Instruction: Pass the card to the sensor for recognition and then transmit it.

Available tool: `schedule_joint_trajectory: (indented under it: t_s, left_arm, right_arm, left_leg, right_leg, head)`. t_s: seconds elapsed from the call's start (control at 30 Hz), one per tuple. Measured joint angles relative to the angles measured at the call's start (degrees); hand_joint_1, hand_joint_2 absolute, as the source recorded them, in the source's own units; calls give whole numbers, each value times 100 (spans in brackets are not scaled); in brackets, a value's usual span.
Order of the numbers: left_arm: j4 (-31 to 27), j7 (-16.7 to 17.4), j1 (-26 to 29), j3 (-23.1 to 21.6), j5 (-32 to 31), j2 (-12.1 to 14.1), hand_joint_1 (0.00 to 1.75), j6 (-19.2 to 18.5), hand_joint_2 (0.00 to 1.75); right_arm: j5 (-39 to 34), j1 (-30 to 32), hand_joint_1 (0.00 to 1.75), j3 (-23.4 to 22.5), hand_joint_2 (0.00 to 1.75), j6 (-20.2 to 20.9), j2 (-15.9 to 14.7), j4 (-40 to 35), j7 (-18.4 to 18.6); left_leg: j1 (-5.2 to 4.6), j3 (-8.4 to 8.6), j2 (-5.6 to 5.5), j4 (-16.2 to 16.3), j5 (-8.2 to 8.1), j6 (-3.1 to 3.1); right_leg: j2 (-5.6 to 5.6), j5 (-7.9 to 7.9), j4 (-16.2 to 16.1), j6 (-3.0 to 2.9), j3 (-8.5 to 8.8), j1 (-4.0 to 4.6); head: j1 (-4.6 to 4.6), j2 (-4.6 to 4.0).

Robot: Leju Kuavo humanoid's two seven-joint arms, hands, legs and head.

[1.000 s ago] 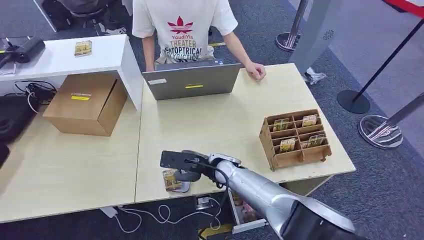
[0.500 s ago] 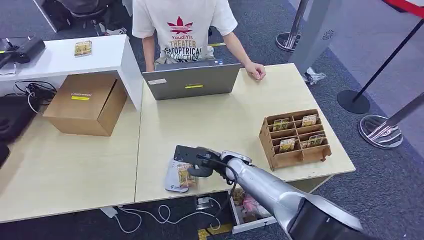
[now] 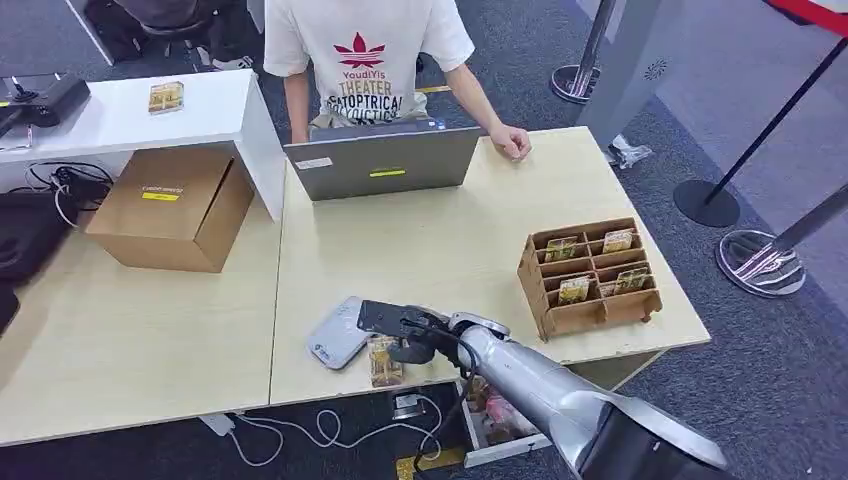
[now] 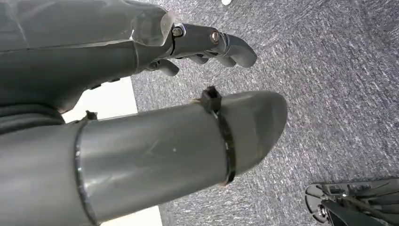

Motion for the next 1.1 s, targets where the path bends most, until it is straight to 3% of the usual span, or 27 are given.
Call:
schedule_joint_trajectory:
  t_s: [0.43, 0.8, 1.1]
  left_arm:
    - [0, 13, -1, -28, -2, 22, 0, -28, 0]
    - [0, 24, 4, -44, 7, 33, 0, -26, 0]
    - [0, 24, 4, -42, 28, 35, 0, -15, 0]
  right_arm:
    - [-70, -2, 175, -4, 175, 26, 0, 18, 37]
    - [-376, -142, 175, -175, 175, 373, -28, -120, -616]
    - [-673, -460, 175, -450, 175, 479, -76, -450, -863]
  left_leg:
    - [0, -1, 1, 0, 0, 0]
    - [0, -2, 0, 0, 0, 0]
    - [0, -2, 1, 0, 0, 0]
  right_leg:
    - [0, 0, 0, 0, 0, 0]
    - [0, 1, 0, 0, 0, 0]
    - [0, 1, 0, 0, 0, 0]
  head:
    - [0, 0]
    - [0, 0]
    - [0, 0]
